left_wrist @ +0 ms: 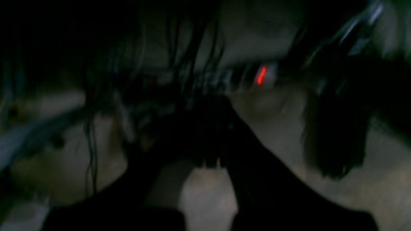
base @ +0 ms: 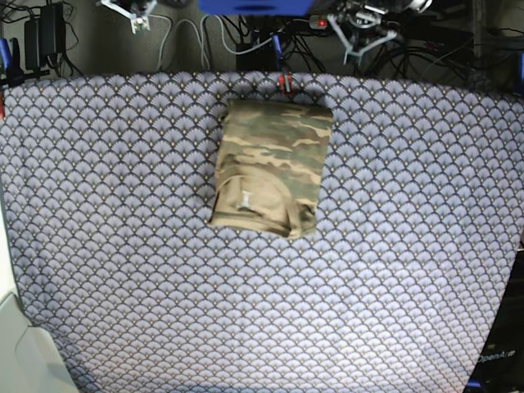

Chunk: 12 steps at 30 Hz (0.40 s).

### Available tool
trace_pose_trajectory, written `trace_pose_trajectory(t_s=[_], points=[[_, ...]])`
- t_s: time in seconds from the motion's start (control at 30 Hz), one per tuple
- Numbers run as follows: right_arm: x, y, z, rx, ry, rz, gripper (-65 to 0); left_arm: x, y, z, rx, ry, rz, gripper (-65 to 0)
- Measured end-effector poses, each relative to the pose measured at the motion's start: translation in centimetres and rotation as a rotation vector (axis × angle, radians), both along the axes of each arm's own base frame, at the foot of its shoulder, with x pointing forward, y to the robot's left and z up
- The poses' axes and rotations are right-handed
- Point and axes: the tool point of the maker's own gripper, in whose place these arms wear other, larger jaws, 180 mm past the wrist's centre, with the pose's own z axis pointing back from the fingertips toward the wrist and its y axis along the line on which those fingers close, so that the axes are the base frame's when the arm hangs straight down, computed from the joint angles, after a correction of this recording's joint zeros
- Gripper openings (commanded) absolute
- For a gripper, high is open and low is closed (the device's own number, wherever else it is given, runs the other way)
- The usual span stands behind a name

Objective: Fold the T-shirt properly

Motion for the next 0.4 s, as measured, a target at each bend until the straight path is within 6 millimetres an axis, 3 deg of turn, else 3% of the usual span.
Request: trace_pose_trajectory(t_s=[0.1,0.23,0.3,0.4], points=[[1.2,1.8,-0.2,-0.013,-0.023,0.005,-63.4,-1.7,0.7,-0.2,0.009,0.042,0.052,-63.5],[-0.8,3.8,-0.3,-0.015,0.011,0.047,-63.4,-5.5,2.9,-0.3,0.021,0.098,0.304,-58.2],[-1.5,4.1,-0.3,-0.02,0.028,0.053,-63.4,-5.0,2.5,-0.5,-0.031,0.088,0.309,-57.4],[-0.9,3.6,-0.3,-0.033,0.017,0.043,-63.3,-3.3,0.9,-0.6,-0.091,0.059,0.288,-57.3]])
